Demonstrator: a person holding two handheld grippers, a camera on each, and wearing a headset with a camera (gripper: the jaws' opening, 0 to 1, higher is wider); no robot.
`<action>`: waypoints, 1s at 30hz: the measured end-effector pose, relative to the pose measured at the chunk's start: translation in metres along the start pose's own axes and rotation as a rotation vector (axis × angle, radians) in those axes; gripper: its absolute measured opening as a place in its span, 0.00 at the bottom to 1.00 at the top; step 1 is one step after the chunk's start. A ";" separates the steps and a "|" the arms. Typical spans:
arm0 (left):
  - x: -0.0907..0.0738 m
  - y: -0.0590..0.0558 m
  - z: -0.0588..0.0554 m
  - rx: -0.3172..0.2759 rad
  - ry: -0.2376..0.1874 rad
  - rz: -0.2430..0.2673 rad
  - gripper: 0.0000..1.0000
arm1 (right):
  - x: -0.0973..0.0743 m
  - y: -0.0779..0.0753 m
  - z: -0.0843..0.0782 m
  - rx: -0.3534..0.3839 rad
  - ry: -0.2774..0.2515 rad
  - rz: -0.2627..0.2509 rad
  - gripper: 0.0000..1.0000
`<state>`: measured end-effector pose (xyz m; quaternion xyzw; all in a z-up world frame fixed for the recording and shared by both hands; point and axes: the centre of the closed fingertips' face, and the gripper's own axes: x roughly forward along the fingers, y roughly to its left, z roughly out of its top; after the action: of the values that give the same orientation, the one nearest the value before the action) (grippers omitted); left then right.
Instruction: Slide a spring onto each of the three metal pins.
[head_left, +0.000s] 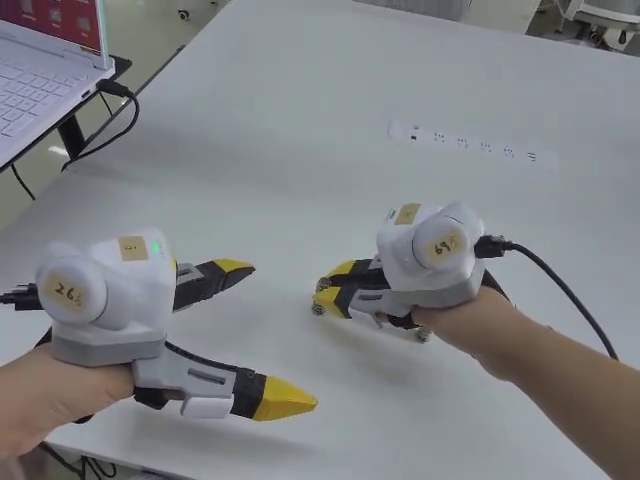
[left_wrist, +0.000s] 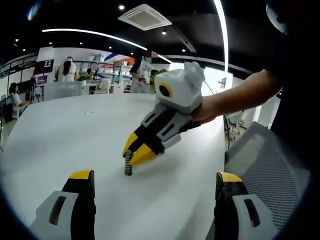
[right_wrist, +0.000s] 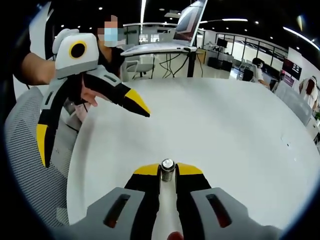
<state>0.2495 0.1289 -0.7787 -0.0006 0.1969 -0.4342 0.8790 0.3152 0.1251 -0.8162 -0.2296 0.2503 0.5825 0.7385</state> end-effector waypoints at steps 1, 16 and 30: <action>0.000 0.000 0.000 0.001 0.001 0.000 0.98 | 0.000 0.000 0.001 0.005 -0.004 0.001 0.10; -0.004 0.001 0.007 0.018 0.002 0.011 0.98 | -0.010 0.004 0.008 -0.003 -0.032 -0.003 0.17; 0.002 -0.004 0.022 0.048 0.000 0.003 0.98 | -0.035 0.007 0.019 0.023 -0.102 -0.014 0.26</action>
<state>0.2550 0.1210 -0.7583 0.0208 0.1865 -0.4375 0.8794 0.3032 0.1120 -0.7797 -0.1928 0.2175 0.5852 0.7570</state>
